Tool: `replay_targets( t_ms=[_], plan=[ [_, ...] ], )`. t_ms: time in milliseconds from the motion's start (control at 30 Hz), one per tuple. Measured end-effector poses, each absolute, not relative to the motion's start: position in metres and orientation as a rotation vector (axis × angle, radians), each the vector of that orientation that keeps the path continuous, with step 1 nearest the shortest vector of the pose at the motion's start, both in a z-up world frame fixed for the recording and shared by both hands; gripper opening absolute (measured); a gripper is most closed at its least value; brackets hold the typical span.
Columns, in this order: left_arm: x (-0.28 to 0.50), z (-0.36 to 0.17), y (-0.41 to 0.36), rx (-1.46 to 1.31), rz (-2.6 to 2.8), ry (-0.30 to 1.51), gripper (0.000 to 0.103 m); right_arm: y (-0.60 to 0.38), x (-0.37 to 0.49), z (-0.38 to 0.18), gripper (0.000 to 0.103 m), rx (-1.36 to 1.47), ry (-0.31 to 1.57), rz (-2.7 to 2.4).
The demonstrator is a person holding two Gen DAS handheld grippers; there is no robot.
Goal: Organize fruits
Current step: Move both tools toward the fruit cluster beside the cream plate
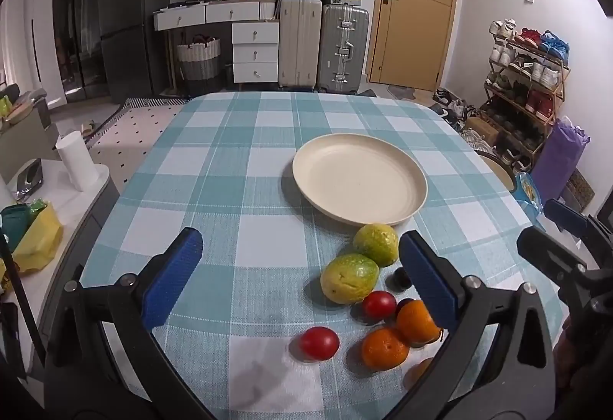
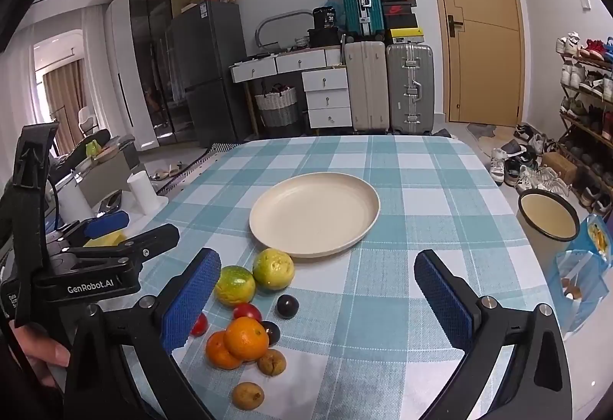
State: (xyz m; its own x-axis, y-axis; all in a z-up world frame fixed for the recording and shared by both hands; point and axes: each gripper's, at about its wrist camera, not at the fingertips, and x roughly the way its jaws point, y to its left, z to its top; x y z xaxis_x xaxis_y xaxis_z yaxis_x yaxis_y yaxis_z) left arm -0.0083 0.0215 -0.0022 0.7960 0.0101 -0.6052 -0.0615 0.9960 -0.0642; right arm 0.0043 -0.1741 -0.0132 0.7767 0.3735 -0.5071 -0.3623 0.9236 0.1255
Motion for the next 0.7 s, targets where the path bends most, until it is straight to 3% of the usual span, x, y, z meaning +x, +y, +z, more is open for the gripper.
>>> replay_targets(
  t_ms=[700],
  plan=[
    [-0.0036, -0.0113, 0.0201, -0.092, 0.028, 0.683, 0.102, -0.1699, 0.0069, -0.0195, 0.103, 0.045, 0.589, 0.429]
  ],
)
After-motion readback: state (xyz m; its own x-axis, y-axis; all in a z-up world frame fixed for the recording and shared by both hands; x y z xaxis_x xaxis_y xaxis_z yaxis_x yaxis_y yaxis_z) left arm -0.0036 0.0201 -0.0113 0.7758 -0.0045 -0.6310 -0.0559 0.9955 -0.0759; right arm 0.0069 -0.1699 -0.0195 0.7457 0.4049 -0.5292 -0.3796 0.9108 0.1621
